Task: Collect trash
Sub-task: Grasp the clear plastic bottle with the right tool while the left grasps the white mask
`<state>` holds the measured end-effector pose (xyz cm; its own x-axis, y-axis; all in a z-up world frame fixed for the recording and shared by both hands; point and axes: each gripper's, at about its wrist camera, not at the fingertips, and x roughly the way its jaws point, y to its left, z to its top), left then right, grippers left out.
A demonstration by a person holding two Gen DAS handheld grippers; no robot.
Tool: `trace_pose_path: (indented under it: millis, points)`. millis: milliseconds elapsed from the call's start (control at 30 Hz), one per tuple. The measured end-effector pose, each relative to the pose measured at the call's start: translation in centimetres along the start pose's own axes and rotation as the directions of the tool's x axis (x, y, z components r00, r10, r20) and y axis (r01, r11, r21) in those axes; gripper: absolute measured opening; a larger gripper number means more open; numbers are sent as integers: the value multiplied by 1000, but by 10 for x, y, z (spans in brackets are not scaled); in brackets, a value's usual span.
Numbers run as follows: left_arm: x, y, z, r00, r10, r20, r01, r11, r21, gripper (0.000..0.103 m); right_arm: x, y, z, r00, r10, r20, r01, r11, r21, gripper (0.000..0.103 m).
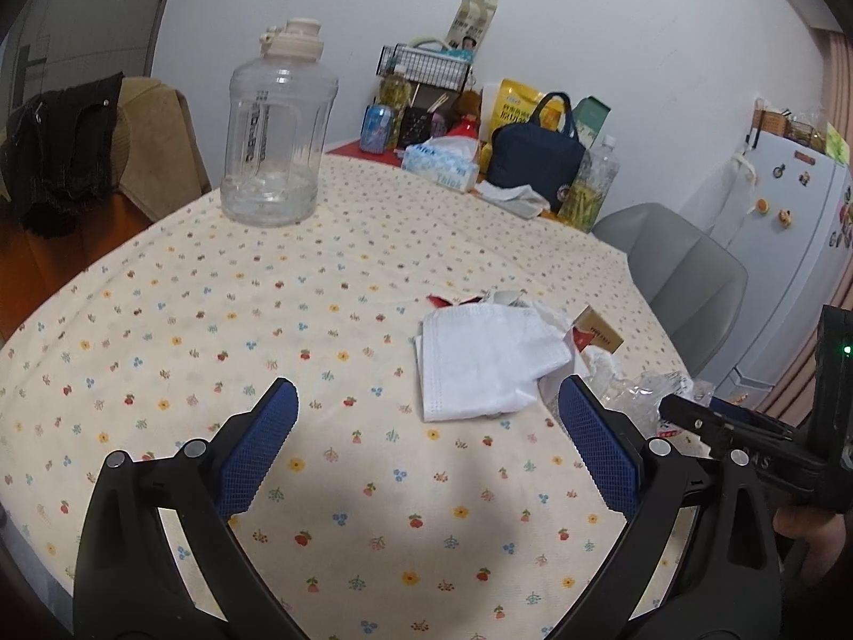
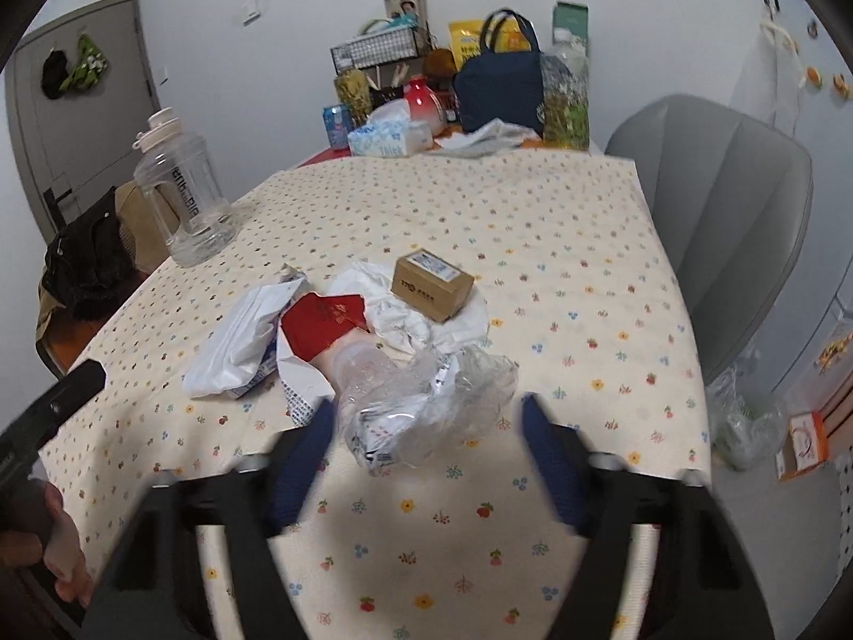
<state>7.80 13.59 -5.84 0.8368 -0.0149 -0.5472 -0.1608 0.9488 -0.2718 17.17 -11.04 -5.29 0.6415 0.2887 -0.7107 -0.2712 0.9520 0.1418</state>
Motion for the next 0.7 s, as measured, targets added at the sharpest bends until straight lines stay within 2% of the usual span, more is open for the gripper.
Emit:
trace_pose_path:
  millis: [33, 133, 267, 333, 433, 633, 700]
  points:
    - [5, -1, 0, 1000, 1, -17, -1, 1000, 0, 97, 3, -2, 0, 999, 22, -24, -22, 1000, 13, 36]
    - [15, -4, 0, 999, -7, -48, 7, 1000, 8, 97, -2, -2, 0, 1000, 26, -4, -26, 1000, -2, 26]
    - [36, -10, 2, 995, 15, -103, -15, 1000, 1, 97, -9, -6, -3, 1000, 25, 8, -25, 1000, 0, 26]
    - [46, -10, 3, 992, -4, -127, 0, 1000, -27, 97, -12, -9, -4, 999, 29, 12, -29, 1000, 5, 26]
    - [58, -7, 3, 989, 2, -150, -14, 997, -78, 96, -19, -14, -4, 999, 31, 24, -31, 999, 12, 26]
    - [77, -3, 0, 981, -30, -192, -1, 987, -162, 88, -33, -24, -5, 998, 34, 49, -36, 999, 35, 26]
    - [81, -5, -2, 980, -26, -197, -7, 986, -166, 82, -35, -26, -7, 998, 35, 49, -37, 998, 41, 26]
